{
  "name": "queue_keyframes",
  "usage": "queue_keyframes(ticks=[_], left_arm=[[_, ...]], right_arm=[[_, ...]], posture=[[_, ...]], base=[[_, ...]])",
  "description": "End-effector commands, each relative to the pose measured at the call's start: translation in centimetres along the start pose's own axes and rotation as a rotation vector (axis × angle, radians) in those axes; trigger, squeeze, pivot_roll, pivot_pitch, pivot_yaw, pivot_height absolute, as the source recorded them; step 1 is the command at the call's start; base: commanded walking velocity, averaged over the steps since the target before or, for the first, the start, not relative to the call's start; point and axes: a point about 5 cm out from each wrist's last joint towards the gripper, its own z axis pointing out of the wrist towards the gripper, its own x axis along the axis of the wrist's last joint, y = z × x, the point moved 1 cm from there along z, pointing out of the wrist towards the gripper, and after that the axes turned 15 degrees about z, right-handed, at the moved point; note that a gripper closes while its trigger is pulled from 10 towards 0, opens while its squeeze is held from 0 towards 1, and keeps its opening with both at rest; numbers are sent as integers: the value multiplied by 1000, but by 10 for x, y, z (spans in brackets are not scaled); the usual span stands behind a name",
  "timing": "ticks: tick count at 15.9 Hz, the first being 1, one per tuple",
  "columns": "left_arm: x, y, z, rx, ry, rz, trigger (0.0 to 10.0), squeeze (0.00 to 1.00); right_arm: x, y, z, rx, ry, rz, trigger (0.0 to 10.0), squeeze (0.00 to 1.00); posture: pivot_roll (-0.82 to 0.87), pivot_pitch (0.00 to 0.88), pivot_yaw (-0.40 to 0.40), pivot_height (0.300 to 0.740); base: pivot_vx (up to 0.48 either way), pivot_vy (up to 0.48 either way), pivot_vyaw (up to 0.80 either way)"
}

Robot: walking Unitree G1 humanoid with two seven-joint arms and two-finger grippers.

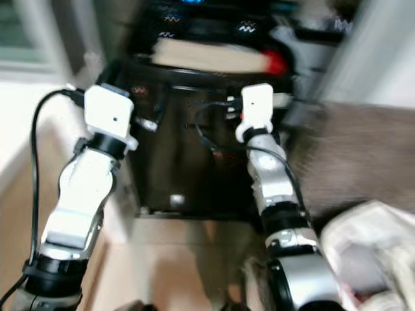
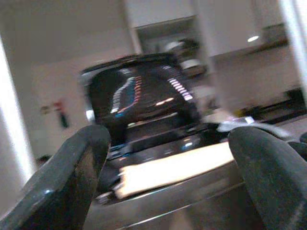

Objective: Clothes washing

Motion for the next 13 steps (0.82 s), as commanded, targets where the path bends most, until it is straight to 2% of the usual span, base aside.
queue_keyframes(ticks=[1, 4, 6, 10, 12, 13], left_arm=[[8, -3, 2, 16, 40, 10, 10000, 0], [8, -3, 2, 10, 41, 12, 10000, 24], [7, -3, 3, 11, 39, 7, 10000, 27], [8, -4, 3, 21, 43, 1, 10000, 35], [8, -5, 4, 24, 47, 6, 10000, 75], [7, -5, 4, 19, 42, 53, 10000, 102]], right_arm=[[22, -7, 12, 32, 75, -32, 10000, 0], [34, -4, 20, 29, 105, -35, 10000, 0], [38, -1, 27, 3, 95, 15, 10000, 0], [69, -5, 43, 26, 167, 8, 10000, 0], [74, -4, 46, 31, 176, 8, 10000, 0], [72, -5, 47, 34, 172, 11, 10000, 0]], posture=[[26, 10, -23, 731], [29, 10, -22, 731], [32, 7, -22, 731], [35, 5, -24, 731], [37, 2, -28, 731], [37, 2, -29, 731]], base=[[315, 360, 0], [317, 360, 0], [319, 356, 0], [319, 358, 0], [324, 354, 0], [454, 0, 0]])
